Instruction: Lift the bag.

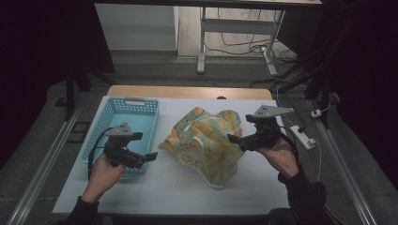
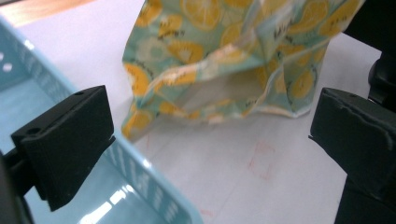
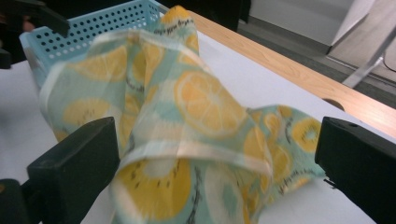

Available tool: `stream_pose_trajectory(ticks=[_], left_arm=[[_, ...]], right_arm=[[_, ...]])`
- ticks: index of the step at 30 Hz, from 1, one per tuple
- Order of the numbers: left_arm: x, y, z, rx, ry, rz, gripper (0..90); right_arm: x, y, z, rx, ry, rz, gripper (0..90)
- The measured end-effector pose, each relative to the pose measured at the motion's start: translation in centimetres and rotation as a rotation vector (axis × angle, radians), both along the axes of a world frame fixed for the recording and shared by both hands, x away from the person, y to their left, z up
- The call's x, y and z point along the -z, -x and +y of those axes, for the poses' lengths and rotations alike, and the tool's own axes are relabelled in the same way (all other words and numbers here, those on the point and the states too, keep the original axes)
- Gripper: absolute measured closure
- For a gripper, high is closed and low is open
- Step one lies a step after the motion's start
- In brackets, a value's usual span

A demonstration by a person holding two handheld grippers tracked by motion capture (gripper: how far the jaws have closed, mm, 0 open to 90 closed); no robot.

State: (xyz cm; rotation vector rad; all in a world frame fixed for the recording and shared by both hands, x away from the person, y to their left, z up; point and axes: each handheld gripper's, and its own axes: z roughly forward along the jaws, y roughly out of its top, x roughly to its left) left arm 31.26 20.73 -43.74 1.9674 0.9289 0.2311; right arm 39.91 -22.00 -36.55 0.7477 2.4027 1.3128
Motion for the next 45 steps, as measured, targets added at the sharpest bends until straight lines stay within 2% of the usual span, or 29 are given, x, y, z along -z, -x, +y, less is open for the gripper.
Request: stream_pose_trajectory(ticks=[14, 19, 21, 23, 29, 39, 45], left_arm=[[3.1, 4.0, 3.0, -0.099, 0.012, 0.051, 0.0], [4.2, 5.4, 4.0, -0.137, 0.013, 0.065, 0.0], [4.6, 5.9, 4.3, -0.153, 0.006, 0.061, 0.0], [4.7, 6.6, 4.6, -0.173, 0.004, 0.039, 0.0], [5.1, 8.3, 5.3, -0.21, -0.006, 0.045, 0.0], [7.1, 10.0, 6.7, -0.263, -0.018, 0.087, 0.0], [7.9, 10.7, 7.3, -0.29, -0.035, 0.103, 0.0]], right_arm=[[3.1, 3.0, -4.2, 0.095, -0.004, 0.012, 0.0], [4.9, 3.9, -5.6, 0.138, 0.005, 0.018, 0.0], [5.7, 4.2, -6.1, 0.156, 0.007, 0.023, 0.0], [6.6, 4.6, -6.6, 0.169, 0.006, 0.036, 0.0], [8.8, 5.6, -7.8, 0.206, 0.019, 0.058, 0.0], [11.1, 6.9, -9.1, 0.245, 0.029, 0.081, 0.0], [12.4, 7.3, -9.5, 0.263, 0.056, 0.103, 0.0]])
